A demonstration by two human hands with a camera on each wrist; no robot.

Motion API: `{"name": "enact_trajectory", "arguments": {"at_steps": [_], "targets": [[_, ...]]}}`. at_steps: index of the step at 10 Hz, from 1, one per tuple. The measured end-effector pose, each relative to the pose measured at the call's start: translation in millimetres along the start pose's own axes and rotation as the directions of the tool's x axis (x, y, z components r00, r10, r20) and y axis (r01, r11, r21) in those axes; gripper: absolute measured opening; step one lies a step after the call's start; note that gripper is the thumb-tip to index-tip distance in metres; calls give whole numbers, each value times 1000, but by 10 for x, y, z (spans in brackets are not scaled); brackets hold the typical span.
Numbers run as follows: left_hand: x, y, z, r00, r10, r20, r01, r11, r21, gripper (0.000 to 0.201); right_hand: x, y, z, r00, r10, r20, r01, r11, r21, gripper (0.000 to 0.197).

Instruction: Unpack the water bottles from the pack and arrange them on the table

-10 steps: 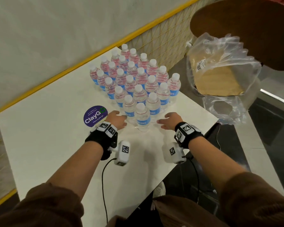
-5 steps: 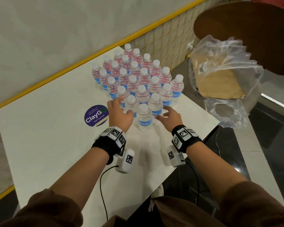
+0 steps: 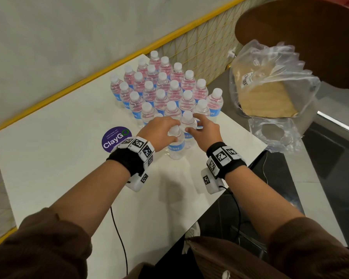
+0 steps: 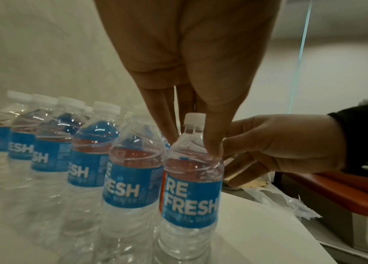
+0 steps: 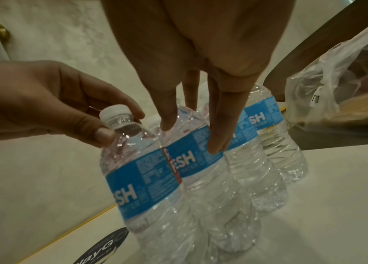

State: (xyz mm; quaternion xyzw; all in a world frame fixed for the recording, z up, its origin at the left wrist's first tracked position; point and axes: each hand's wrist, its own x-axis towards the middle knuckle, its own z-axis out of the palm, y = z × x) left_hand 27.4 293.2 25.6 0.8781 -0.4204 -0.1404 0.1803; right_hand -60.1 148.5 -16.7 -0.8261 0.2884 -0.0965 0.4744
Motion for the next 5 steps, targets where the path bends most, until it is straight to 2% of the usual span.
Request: {"name": "enact_trajectory", "arguments": {"at_steps": [4,5], "targets": [[-7,34,-36,999,-26,20,27,1000,-8,56,-64,-63,-50,1000,3,15,-2,999,-35,52],[-74,61,-107,998,9,-54,-10,1000,-17,53,-129,-165,-187,1000,-11,-5,10,996,-92,48]]}}
